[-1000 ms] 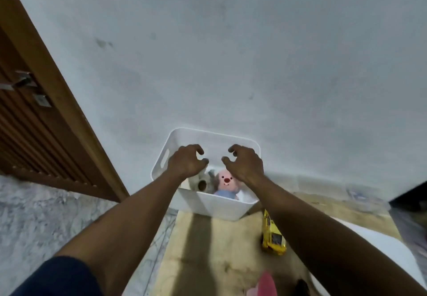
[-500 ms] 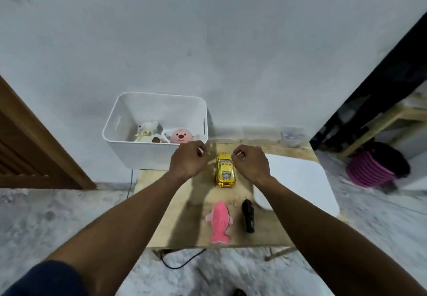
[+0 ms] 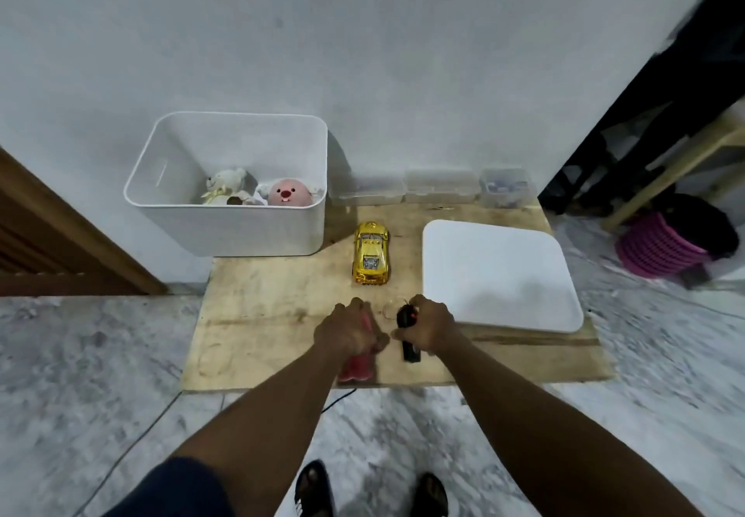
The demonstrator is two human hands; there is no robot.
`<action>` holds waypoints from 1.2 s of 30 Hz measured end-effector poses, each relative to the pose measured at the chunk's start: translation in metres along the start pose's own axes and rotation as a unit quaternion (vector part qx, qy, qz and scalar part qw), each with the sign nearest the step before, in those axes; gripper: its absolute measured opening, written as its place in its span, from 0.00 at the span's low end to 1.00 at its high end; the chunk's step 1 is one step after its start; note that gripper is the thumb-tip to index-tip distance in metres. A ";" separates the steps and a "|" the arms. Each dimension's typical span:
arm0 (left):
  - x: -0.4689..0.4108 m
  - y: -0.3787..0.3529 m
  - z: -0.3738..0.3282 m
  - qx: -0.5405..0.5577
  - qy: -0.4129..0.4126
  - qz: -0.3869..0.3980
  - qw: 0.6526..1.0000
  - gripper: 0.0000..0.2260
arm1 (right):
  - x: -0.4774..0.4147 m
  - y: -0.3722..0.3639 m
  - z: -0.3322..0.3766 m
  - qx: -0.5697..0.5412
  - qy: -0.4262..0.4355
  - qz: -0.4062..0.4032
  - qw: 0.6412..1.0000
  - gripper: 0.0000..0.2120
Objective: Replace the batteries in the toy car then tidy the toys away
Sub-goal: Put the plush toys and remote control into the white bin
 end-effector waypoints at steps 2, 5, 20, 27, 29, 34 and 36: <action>0.002 -0.006 -0.004 -0.036 -0.005 0.000 0.999 0.27 | -0.001 -0.006 -0.003 -0.019 -0.003 0.005 1.000 0.30; 0.005 -0.008 -0.001 0.018 0.007 -0.008 1.000 0.26 | -0.001 -0.009 -0.005 -0.023 -0.003 0.003 1.000 0.29; 0.091 0.182 -0.021 0.201 -0.146 -0.203 0.947 0.27 | 0.040 0.139 0.124 -0.163 0.173 -0.229 0.944 0.22; 0.114 0.288 0.043 0.240 -0.121 -0.269 0.925 0.33 | 0.035 0.162 0.239 -0.191 0.240 -0.227 0.924 0.27; 0.113 0.307 0.064 0.251 -0.097 -0.269 0.925 0.36 | 0.026 0.156 0.267 -0.172 0.246 -0.206 0.931 0.29; 0.102 0.343 0.096 0.281 -0.060 -0.266 0.920 0.28 | -0.010 0.137 0.319 -0.115 0.237 -0.159 0.952 0.32; 0.089 0.351 0.106 0.306 -0.056 -0.266 0.912 0.27 | -0.031 0.131 0.332 -0.110 0.223 -0.141 0.958 0.33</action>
Point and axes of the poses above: each hand's wrist, its own x-axis away from the middle knuckle, its own y-axis out of the back of the hand, z = x × y, the point moved 9 cm from there along -x, towards the middle knuckle, and after that the axes turned 8 degrees about z, right-handed, at the moved point
